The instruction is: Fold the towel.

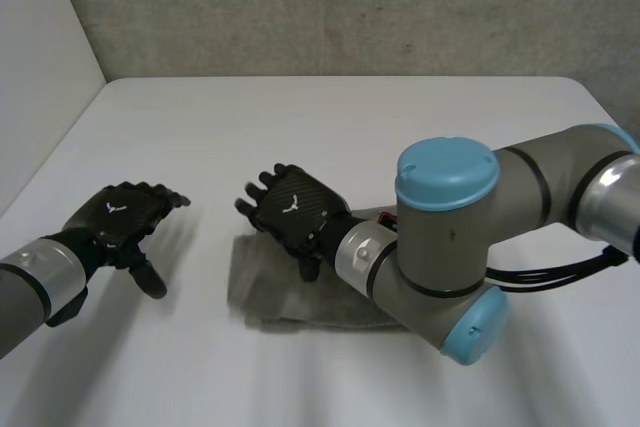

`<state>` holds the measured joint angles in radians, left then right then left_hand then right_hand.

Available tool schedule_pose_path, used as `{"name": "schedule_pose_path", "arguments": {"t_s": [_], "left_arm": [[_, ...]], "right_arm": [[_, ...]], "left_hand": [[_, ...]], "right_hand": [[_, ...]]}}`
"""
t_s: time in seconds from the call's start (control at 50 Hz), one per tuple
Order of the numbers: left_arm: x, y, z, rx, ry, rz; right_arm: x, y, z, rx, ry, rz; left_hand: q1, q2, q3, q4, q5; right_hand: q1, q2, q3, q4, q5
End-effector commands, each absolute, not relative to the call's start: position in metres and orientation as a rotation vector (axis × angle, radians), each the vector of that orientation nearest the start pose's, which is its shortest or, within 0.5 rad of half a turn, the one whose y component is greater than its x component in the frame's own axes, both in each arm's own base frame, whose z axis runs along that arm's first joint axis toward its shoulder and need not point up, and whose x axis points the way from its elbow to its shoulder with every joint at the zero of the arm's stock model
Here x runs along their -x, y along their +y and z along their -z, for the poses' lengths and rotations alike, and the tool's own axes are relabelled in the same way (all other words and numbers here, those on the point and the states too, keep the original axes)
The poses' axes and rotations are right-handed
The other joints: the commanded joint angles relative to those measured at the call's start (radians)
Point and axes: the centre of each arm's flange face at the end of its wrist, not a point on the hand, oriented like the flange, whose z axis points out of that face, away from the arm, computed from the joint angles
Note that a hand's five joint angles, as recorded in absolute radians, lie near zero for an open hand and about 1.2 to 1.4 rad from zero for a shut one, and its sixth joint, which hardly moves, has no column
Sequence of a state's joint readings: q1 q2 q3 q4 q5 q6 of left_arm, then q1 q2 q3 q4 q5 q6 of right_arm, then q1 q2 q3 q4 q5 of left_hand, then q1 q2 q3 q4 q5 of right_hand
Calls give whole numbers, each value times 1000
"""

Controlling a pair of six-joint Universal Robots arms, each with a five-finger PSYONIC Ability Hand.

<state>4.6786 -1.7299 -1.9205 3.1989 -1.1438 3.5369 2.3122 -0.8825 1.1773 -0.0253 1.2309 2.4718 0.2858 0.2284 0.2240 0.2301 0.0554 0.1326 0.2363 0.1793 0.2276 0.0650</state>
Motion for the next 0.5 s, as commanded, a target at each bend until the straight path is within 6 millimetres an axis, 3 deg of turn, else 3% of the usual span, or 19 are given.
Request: {"name": "schedule_pose_path", "arguments": {"t_s": [0.02, 0.1, 0.18, 0.22, 0.24, 0.34, 0.42, 0.5], "left_arm": [[195, -255, -188, -1024, 2568, 1875], [207, -250, -192, -1062, 2576, 1911], [225, -242, -201, -1075, 2601, 1971], [232, -239, -204, -1074, 2609, 1992], [238, -236, -205, -1080, 2621, 2002], [255, -227, -205, -1116, 2624, 2020], [264, -224, -196, -1137, 2649, 1978], [274, -221, -184, -1151, 2651, 1950]], "right_arm": [[-378, -207, -199, 1497, 1630, 1680], [-347, -217, -220, 1385, 1717, 1713], [-326, -221, -220, 1345, 1787, 1709], [-303, -224, -211, 1311, 1879, 1691], [-303, -224, -211, 1310, 1880, 1691], [-264, -225, -184, 1241, 2026, 1627], [-247, -227, -170, 1198, 2068, 1615], [-230, -232, -152, 1144, 2112, 1622]], "left_hand": [[-110, -53, -49, -56, -55], [-110, -53, -49, -56, -55], [-110, -53, -49, -56, -55], [-110, -53, -49, -56, -55], [-110, -53, -49, -56, -55], [-110, -53, -49, -56, -55], [-110, -53, -49, -56, -55], [-110, -53, -49, -56, -55]], "right_hand": [[-133, -236, -5, -53, -65], [-133, -236, -5, -53, -65], [-133, -236, -5, -53, -65], [-133, -236, -5, -53, -65], [-133, -236, -5, -53, -65], [-107, -210, -5, -53, -65], [19, -84, -5, -53, -65], [184, 80, -5, -53, 77]]}}
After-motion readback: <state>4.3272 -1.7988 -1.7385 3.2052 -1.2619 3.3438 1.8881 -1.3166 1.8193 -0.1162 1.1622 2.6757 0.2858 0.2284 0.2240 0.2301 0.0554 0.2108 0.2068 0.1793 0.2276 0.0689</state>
